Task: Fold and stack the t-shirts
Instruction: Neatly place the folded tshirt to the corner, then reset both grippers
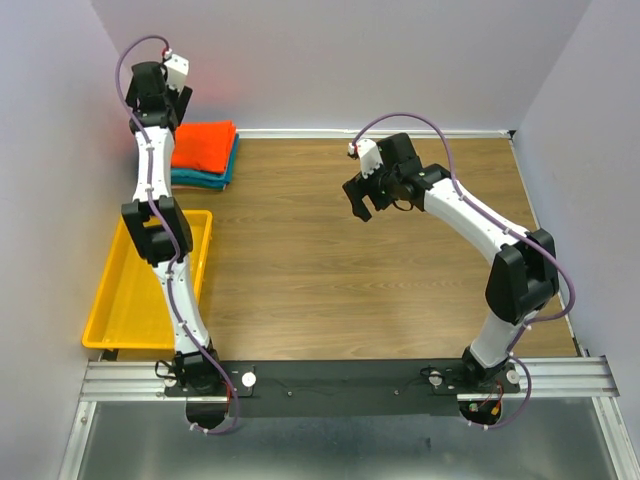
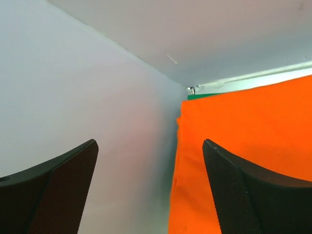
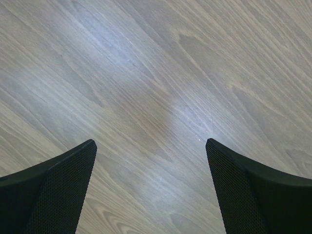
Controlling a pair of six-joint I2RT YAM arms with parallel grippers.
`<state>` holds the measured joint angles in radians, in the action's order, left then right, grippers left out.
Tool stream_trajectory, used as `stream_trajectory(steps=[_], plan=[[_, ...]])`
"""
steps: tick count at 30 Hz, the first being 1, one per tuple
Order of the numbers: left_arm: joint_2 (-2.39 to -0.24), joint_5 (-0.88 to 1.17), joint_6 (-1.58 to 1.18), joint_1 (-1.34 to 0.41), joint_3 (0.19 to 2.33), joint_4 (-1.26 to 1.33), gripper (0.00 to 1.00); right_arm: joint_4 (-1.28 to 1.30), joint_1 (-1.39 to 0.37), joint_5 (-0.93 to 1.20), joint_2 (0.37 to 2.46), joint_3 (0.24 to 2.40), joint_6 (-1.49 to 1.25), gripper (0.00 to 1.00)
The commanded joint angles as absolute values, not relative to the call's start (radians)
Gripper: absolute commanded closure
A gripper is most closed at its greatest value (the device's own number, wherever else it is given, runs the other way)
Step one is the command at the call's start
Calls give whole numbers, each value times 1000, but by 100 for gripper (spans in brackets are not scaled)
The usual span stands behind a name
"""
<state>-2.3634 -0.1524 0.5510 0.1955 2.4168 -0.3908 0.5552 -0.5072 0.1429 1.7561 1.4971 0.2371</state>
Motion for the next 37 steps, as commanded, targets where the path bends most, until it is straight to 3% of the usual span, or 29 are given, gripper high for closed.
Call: stream_trajectory(steps=[1,10,17,24,32,37], plan=[[-2194,-88,522,198,2433,-409,4,575,-505,140,1720,1500,241,0],[-2022,141,361,173,2389,-593,4,574,-425,205,1652,1433,203,0],[-1852,-32,408,-96,2120,-592,4,575,-256,259,1562,1355,180,0],[-1712,109,272,-316,1765,-537,4,575,-66,322,1447,1206,124,0],[-1571,212,215,-348,1381,-448,4,575,-61,325,1269,987,89,0],[-1476,200,227,-348,1356,-439,3,597,-61,343,1189,923,97,0]])
